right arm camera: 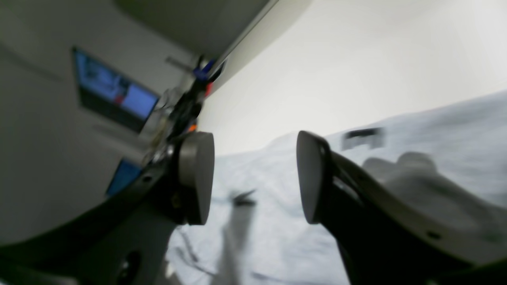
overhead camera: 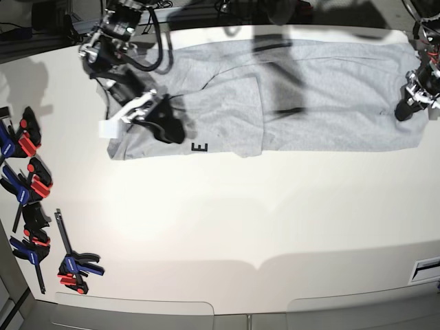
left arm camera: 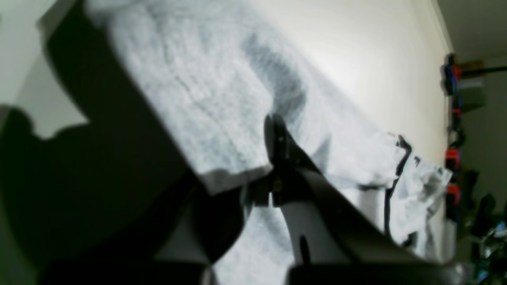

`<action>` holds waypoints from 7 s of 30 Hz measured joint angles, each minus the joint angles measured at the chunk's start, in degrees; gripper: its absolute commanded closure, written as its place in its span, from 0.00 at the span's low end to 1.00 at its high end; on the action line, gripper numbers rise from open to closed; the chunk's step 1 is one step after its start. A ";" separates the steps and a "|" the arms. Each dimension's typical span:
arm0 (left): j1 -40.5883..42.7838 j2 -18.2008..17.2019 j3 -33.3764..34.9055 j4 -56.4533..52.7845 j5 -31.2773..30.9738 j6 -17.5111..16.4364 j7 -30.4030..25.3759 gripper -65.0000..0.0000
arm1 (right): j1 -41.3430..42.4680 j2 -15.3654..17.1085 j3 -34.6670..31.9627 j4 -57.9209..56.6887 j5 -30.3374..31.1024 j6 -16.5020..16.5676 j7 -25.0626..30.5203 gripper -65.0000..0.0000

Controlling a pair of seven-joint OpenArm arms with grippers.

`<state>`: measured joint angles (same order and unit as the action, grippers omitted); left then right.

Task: Fold the T-shirt properly
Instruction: 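Move the left gripper toward the folded edge of the shirt, then grasp the shirt's folded edge with the left gripper and lift, then pull the held fabric toward the shirt's middle with the left gripper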

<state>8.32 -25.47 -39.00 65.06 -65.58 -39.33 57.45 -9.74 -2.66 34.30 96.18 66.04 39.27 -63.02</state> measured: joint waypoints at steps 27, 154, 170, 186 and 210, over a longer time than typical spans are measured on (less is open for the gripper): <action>3.21 14.80 25.07 24.04 16.15 -0.11 -6.14 1.00 | -0.09 9.33 10.05 0.00 -1.49 0.00 -0.28 0.52; 15.32 2.93 51.12 49.72 32.83 -0.15 -6.45 0.61 | 0.83 9.16 10.08 0.00 -1.49 0.00 -0.11 0.52; 11.04 4.74 48.63 47.15 49.55 15.41 -15.52 0.69 | 0.72 9.29 10.10 0.00 -1.40 0.00 -0.22 0.52; 8.02 5.86 48.65 40.41 43.93 13.16 -14.19 0.48 | 0.83 9.18 10.08 0.00 -1.49 0.02 -0.28 0.52; 8.02 5.95 48.65 40.41 43.34 13.16 -16.79 0.56 | 0.85 9.16 10.05 0.00 -1.46 0.02 -0.28 0.52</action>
<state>16.34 -19.53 9.65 105.47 -22.24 -26.17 40.66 -8.88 6.50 44.36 96.18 64.58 39.29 -63.31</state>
